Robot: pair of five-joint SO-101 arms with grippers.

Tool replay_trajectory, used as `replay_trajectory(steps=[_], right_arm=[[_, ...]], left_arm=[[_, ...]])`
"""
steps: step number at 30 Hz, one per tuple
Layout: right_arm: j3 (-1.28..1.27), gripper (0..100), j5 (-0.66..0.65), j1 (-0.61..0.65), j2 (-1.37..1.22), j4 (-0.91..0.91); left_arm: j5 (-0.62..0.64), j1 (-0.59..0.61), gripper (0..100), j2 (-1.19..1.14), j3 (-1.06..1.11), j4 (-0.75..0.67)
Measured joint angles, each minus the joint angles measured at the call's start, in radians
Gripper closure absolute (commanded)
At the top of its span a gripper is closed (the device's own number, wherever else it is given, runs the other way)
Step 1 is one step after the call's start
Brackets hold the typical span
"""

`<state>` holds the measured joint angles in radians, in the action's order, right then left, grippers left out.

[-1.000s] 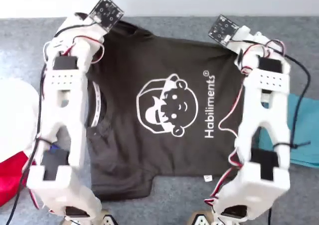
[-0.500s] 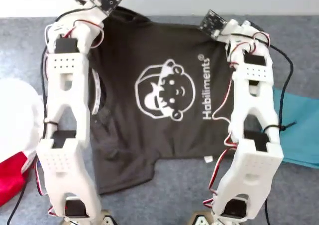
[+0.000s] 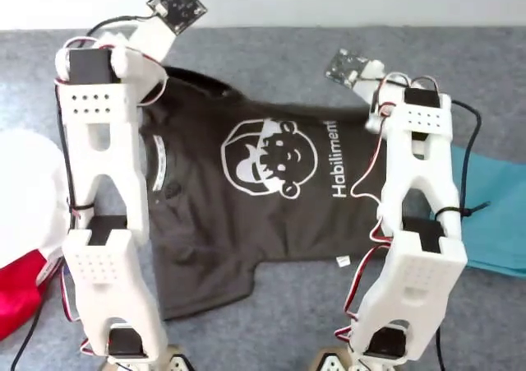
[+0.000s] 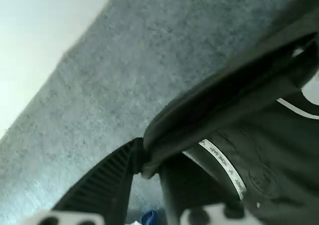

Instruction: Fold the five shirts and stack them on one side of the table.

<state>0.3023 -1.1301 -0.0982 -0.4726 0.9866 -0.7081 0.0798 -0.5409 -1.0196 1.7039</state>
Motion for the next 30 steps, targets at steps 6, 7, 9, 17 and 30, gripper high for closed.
replay_trajectory(steps=[6,7,9,17,30], right_arm=[[0.005,98.7,0.002,0.0,0.075,0.215],[0.005,98.7,0.0,0.0,0.081,0.25],[0.006,98.7,0.002,0.0,0.087,0.319],[0.006,98.7,0.002,-0.002,0.087,0.554],[0.006,98.6,0.003,-0.044,0.081,0.723]], left_arm=[[0.015,0.018,99,0.11,0.16,0.031],[0.015,0.015,99,0.153,0.224,0.031],[0.008,0.012,99,0.252,0.373,0.031],[-0.026,-0.017,99,0.609,1.036,0.031],[-0.15,-0.017,98,0.819,1.556,0.029]])
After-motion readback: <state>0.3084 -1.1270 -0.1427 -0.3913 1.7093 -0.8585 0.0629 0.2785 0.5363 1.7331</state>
